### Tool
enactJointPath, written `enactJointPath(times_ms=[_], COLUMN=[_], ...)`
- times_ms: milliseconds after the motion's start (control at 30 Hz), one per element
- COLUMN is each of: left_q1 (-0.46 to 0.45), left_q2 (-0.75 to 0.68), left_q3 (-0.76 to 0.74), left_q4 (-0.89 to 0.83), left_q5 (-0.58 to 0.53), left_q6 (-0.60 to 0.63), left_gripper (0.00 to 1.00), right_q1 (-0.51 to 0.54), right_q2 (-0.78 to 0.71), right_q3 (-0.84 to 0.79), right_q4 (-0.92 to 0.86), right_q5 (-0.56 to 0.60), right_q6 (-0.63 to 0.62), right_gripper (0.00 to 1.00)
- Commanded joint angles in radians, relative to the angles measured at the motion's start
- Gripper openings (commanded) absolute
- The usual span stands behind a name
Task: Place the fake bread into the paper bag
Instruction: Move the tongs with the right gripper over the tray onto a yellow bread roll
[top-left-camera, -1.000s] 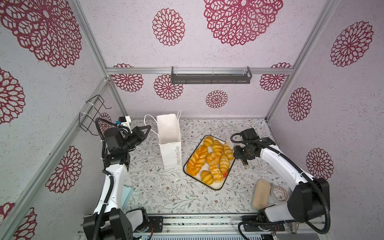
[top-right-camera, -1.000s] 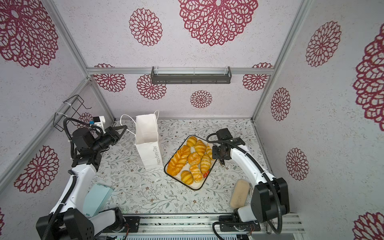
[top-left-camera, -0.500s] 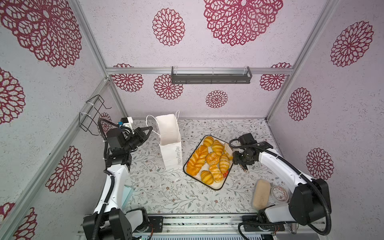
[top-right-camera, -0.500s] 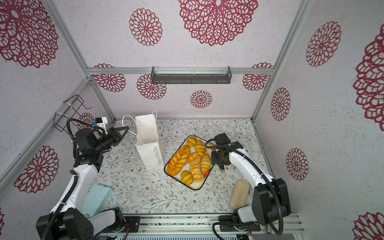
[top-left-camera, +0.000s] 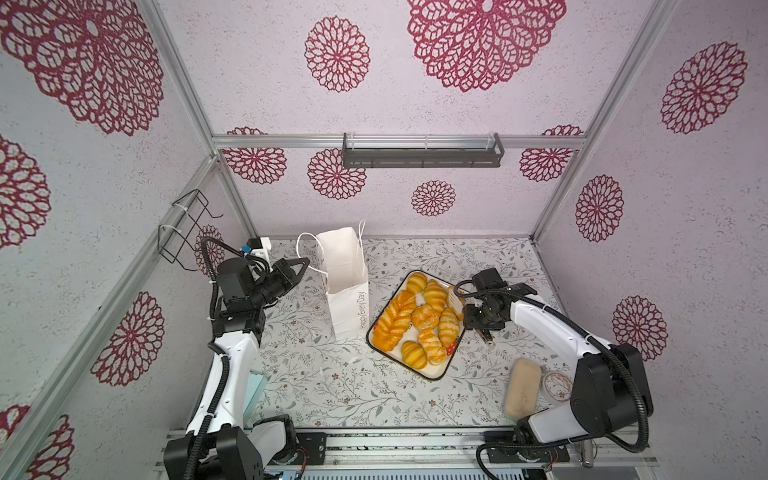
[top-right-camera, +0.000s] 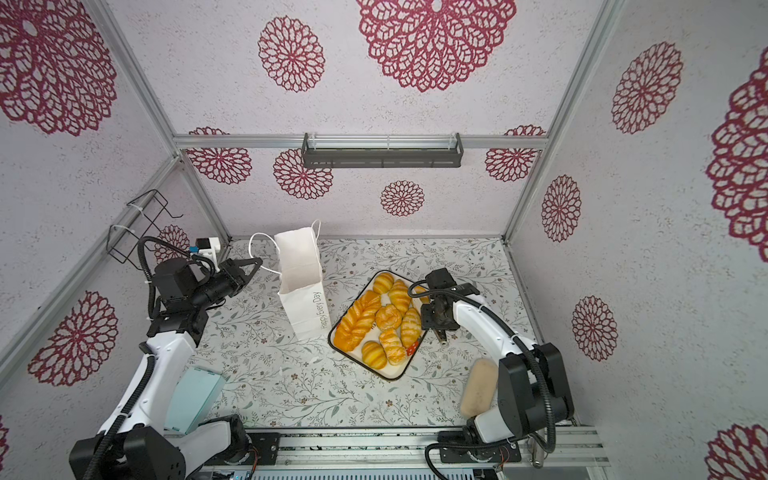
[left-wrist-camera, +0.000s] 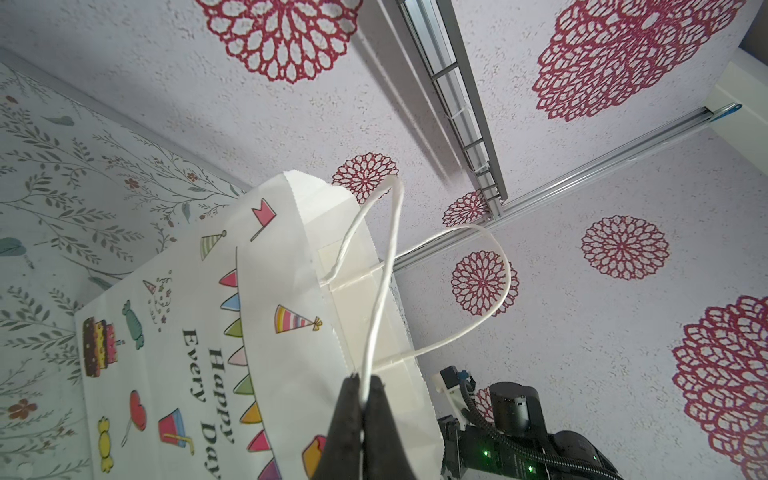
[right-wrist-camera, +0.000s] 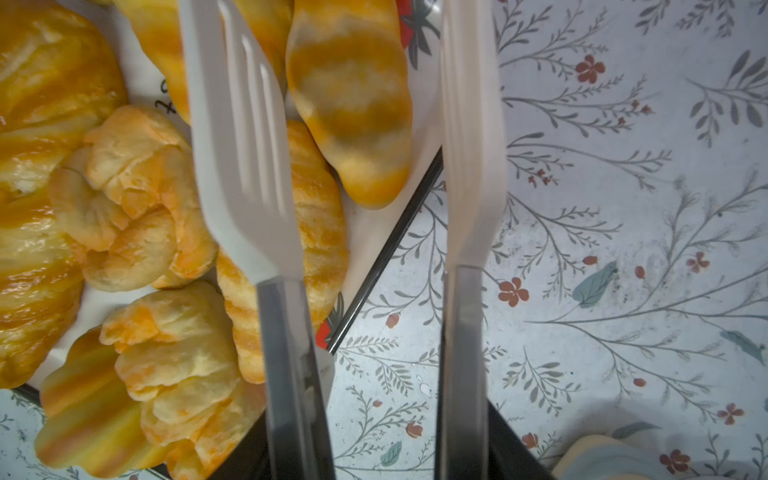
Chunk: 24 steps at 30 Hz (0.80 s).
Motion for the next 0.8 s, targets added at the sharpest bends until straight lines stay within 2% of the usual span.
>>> enactJointPath(times_ms=[0,167,600,767], left_q1=[-0.005,0.007,0.041,0.050], left_q2=[-0.020,-0.029,-0.032,-0.032], left_q3=[0.013,0.033,0.047,0.044], left_q4=[-0.065,-0.152,-0.189,-0.191], left_q5=[-0.024,-0.067,-0.092,-0.094], left_q6=[0.053,0.109,0.126,0.125], left_gripper=[0.00,0.00,0.00,0.00], right_q1=[0.000,0.001,0.001,0.001], right_q2=[0.003,0.016,0.051,0.053], right_q3=[0.004,-0.008,-0.004,0.003], right_q4=[0.022,0.032,0.042,0.044], right_q5=[0.003,-0.008,0.000,0.019], right_q6=[-0.017,-0.020,-0.030,-0.034], right_gripper=[0.56,0.56,0.55,0.49])
